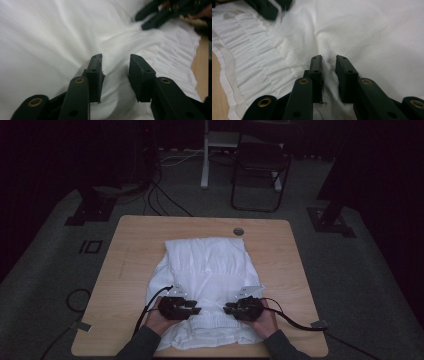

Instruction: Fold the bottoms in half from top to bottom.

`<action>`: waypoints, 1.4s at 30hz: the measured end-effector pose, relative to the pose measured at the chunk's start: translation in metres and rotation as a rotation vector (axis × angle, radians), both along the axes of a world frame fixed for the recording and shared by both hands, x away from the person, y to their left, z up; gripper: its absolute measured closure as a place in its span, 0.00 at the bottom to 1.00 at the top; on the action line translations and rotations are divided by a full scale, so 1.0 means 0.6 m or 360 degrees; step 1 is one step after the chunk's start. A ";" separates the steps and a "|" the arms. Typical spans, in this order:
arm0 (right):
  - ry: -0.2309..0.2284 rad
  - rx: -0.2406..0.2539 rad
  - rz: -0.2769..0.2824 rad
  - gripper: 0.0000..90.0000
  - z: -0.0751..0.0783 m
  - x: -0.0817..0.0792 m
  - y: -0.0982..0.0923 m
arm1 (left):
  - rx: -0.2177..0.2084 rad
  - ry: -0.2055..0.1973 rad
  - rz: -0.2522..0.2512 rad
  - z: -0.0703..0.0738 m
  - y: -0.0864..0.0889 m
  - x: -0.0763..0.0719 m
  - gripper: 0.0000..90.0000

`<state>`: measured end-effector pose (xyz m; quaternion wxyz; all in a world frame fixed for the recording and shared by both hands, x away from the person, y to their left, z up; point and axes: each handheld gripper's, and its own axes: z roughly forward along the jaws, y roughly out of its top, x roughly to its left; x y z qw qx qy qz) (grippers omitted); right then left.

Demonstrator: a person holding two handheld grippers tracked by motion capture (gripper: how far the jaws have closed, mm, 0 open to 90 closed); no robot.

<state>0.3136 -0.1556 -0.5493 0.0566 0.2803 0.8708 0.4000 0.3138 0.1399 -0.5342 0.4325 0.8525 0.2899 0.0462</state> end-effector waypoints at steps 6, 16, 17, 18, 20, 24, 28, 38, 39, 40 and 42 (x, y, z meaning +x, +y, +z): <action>-0.0172 0.0117 -0.0184 0.67 0.044 0.058 -0.006 | 0.0020 -0.0205 0.0324 0.046 0.021 0.062 0.67; -0.0153 0.0026 -0.0429 0.62 0.006 0.197 0.012 | 0.0268 -0.0234 0.0485 -0.019 0.001 0.140 0.62; -0.0134 0.0008 -0.0435 0.61 -0.004 0.199 0.012 | 0.0252 -0.0226 0.0486 -0.028 0.003 0.139 0.62; -0.0124 0.0006 -0.0441 0.61 -0.012 0.198 0.012 | 0.0220 -0.0220 0.0495 -0.034 0.006 0.136 0.62; -0.0156 0.0033 -0.0451 0.61 -0.023 0.189 0.007 | 0.0170 -0.0216 0.0503 -0.040 0.014 0.129 0.62; -0.0170 0.0049 -0.0452 0.61 -0.027 0.166 -0.001 | 0.0166 -0.0221 0.0479 -0.043 0.016 0.103 0.62; -0.0169 0.0051 -0.0462 0.61 -0.028 0.136 0.000 | 0.0160 -0.0221 0.0488 -0.045 0.015 0.072 0.62; -0.0143 0.0073 -0.0400 0.61 -0.031 0.076 -0.006 | 0.0133 -0.0204 0.0463 -0.047 0.017 0.001 0.60; -0.0140 0.0076 -0.0398 0.61 -0.032 0.074 -0.006 | 0.0127 -0.0197 0.0451 -0.044 0.019 0.000 0.60; -0.0137 0.0081 -0.0396 0.61 -0.032 0.073 -0.006 | 0.0118 -0.0192 0.0438 -0.039 0.022 0.000 0.59; -0.0133 0.0084 -0.0398 0.61 -0.032 0.073 -0.006 | 0.0108 -0.0207 0.0423 -0.022 0.028 0.003 0.58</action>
